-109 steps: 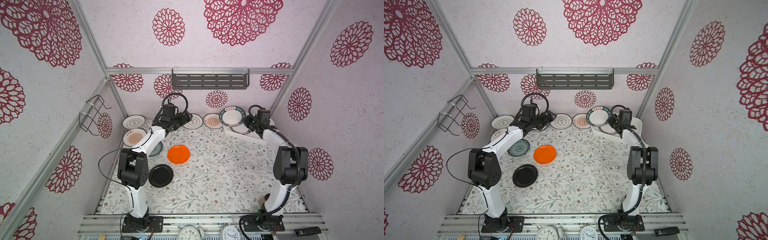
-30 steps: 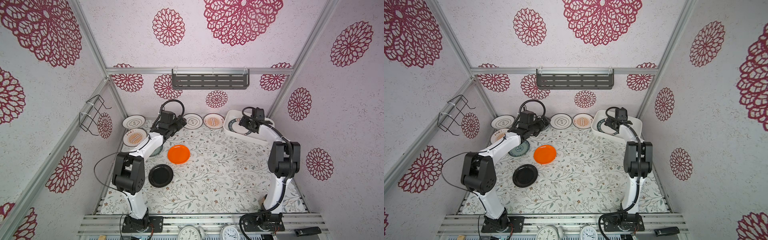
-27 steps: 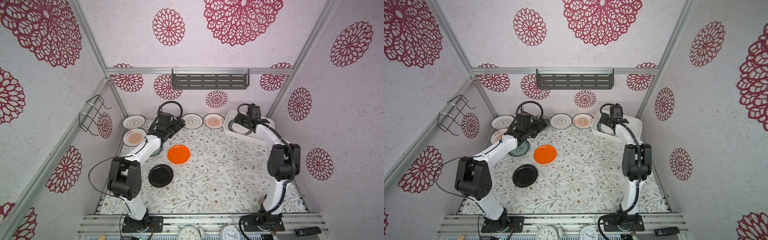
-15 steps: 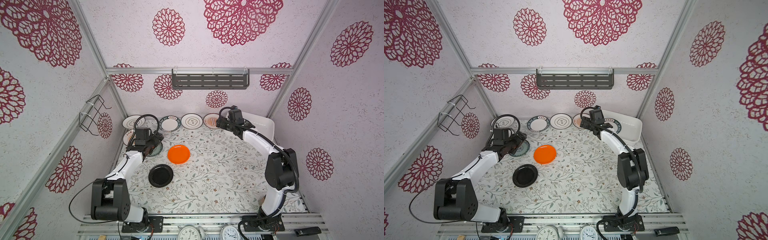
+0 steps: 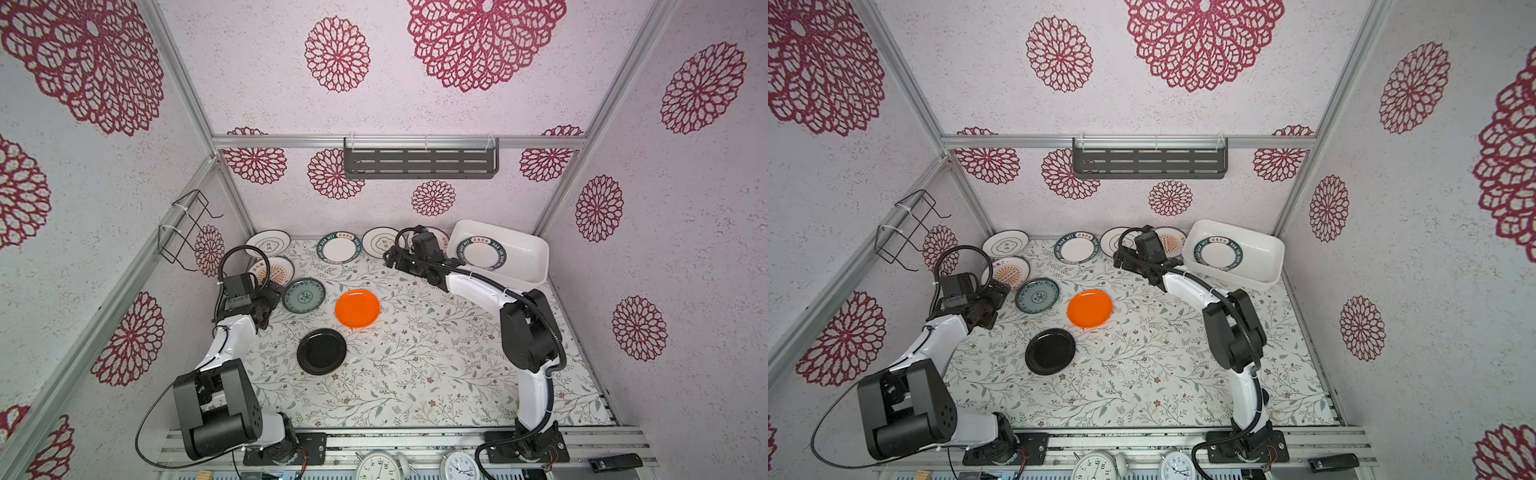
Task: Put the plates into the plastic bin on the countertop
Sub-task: 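Move the right gripper toward the far plates while the left gripper reaches the sunburst plate, then grip the orange-sunburst plate's edge with the left gripper and lift it upright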
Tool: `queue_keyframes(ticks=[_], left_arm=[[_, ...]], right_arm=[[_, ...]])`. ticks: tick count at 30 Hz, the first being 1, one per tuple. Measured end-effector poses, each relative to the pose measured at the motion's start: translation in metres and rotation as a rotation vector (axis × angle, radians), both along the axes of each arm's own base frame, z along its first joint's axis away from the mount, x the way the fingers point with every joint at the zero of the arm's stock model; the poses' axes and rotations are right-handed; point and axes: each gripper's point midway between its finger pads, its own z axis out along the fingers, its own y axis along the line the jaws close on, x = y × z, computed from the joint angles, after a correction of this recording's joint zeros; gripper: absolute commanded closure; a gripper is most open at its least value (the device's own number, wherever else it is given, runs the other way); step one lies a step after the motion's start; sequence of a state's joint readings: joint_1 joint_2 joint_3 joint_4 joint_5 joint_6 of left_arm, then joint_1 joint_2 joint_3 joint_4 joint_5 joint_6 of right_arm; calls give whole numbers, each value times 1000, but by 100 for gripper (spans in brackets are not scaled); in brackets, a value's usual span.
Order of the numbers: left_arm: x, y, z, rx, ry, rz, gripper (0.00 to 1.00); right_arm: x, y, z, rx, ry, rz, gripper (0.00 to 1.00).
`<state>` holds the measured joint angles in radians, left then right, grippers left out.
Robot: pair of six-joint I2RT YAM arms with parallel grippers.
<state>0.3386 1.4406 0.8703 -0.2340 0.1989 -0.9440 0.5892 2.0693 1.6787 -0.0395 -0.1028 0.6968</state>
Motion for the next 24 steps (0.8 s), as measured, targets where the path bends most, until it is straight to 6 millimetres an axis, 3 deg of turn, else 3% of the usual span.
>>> queue_keyframes(ticks=[5,16,20,24], left_arm=[[7,19,-32,-54,38,52,1],[53,42,-63,-133,16,98,3],[65,46,-78,-160,12,111,8],[79,52,-78,-168,-24,128,10]], right_arm=[[8,23,5,5,-18,89,5],[25,27,60,2,-151,146,5],[36,24,63,30,-155,160,5],[55,16,57,62,-150,151,5]])
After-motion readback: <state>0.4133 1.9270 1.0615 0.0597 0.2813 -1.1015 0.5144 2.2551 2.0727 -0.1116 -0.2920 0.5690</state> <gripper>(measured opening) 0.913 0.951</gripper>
